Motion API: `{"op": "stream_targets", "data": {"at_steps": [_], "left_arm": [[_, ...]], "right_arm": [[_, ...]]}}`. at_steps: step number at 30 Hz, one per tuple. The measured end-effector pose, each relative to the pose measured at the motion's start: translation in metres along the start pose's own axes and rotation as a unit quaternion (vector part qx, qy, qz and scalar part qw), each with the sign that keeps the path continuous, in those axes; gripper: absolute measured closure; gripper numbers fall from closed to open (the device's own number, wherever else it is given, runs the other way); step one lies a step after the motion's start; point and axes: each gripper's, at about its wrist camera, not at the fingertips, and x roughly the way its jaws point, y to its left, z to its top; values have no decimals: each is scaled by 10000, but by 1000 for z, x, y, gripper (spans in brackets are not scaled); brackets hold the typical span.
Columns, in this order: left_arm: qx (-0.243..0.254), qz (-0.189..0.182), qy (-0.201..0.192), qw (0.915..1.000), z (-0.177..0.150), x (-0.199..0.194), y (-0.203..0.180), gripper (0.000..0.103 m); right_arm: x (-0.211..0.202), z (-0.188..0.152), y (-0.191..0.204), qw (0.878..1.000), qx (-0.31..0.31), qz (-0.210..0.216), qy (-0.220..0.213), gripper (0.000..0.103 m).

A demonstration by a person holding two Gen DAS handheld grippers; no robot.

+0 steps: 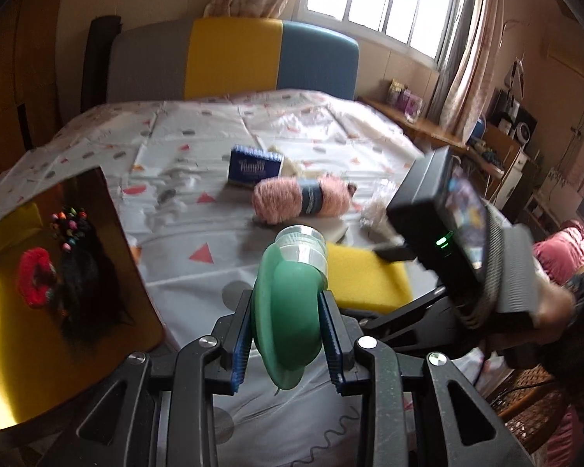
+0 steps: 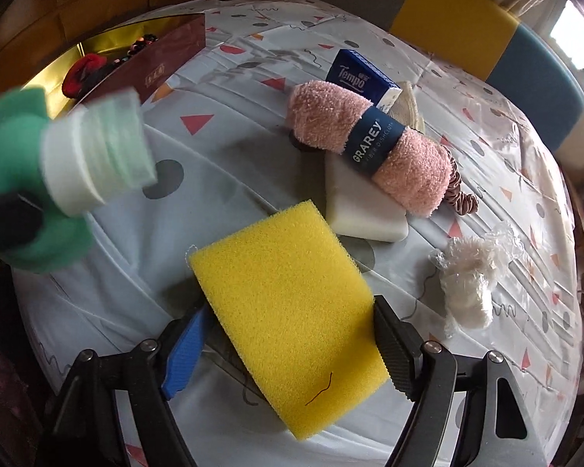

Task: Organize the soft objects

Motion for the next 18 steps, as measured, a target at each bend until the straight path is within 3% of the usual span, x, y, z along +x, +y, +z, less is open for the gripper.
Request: {"op": "stream_targets", "data": {"at_steps": [7,18], "left_arm": [[-245,119,-233,9994,7,-28,14,71],[-802,752,-391,9932,12,-53,63,71]], "right_arm": [[-2,-4,1,9999,101,59,-12,21],[-10,-2,7,9997,99,-46,-200,25]]}}
